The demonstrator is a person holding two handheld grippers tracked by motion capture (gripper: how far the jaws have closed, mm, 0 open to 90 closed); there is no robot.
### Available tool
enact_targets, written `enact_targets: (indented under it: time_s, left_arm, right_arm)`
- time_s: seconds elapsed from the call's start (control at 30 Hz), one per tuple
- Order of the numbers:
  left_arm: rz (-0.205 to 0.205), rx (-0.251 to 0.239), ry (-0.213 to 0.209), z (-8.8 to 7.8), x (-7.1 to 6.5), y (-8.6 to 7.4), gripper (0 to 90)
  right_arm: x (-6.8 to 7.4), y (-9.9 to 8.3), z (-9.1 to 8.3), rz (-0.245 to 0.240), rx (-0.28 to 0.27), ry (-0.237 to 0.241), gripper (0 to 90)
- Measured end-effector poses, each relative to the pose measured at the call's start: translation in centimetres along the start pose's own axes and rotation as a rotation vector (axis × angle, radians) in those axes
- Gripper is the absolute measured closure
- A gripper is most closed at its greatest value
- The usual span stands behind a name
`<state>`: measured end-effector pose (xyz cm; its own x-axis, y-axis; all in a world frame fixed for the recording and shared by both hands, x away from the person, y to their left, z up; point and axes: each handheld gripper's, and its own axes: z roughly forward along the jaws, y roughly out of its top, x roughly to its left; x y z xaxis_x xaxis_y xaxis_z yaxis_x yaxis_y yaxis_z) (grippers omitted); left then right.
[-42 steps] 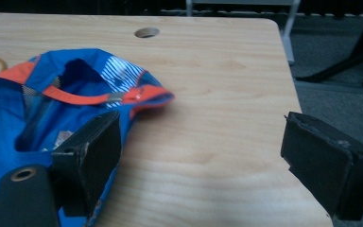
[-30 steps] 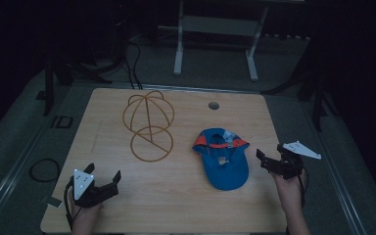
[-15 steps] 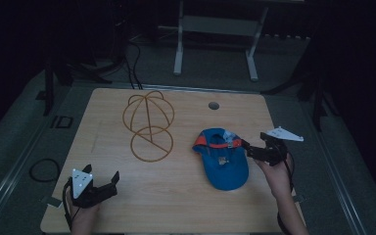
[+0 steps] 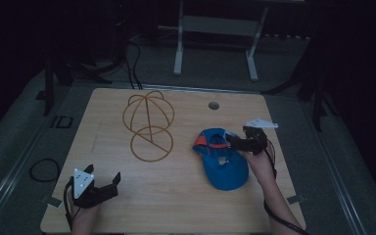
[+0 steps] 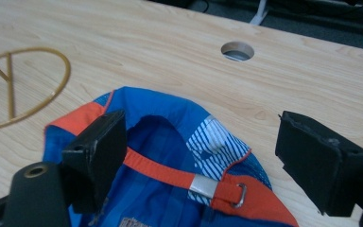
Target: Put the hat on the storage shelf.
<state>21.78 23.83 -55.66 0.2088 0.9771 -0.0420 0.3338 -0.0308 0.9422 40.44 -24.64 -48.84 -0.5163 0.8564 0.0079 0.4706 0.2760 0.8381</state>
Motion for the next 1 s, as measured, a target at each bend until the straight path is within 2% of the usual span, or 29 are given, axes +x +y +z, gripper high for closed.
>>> enact_targets:
  time_s: [0.07,0.1,0.17,0.43,0.67,0.8,1.0]
  left_arm:
    - [0.000,0.000,0.000,0.0,0.0,0.0,2.7]
    - [-0.005,-0.004,-0.002,0.0,0.0,0.0,2.7]
    - [-0.003,0.002,-0.002,0.0,0.1,0.0,2.7]
    - [-0.002,0.001,-0.013,0.1,0.0,-0.1,2.7]
    - [-0.002,0.006,-0.012,0.0,0.2,-0.1,2.7]
    - [-0.002,0.007,-0.016,0.0,0.2,-0.1,2.7]
    - [0.001,0.008,-0.018,0.0,0.1,-0.1,2.7]
  right_arm:
    - [0.0,0.0,0.3,-0.003,0.004,0.001,17.2]
    - [-0.1,0.1,1.2,-0.002,0.023,0.008,17.5]
    - [-0.2,0.2,1.9,0.001,0.036,0.014,20.6]
    - [-0.4,0.5,4.4,-0.008,0.079,0.016,23.5]
    - [-0.7,-0.4,6.6,0.004,0.145,0.011,26.5]
    - [-0.7,-1.0,7.3,-0.008,0.179,-0.008,29.4]
    - [-0.4,-1.5,8.0,-0.074,0.243,-0.015,33.7]
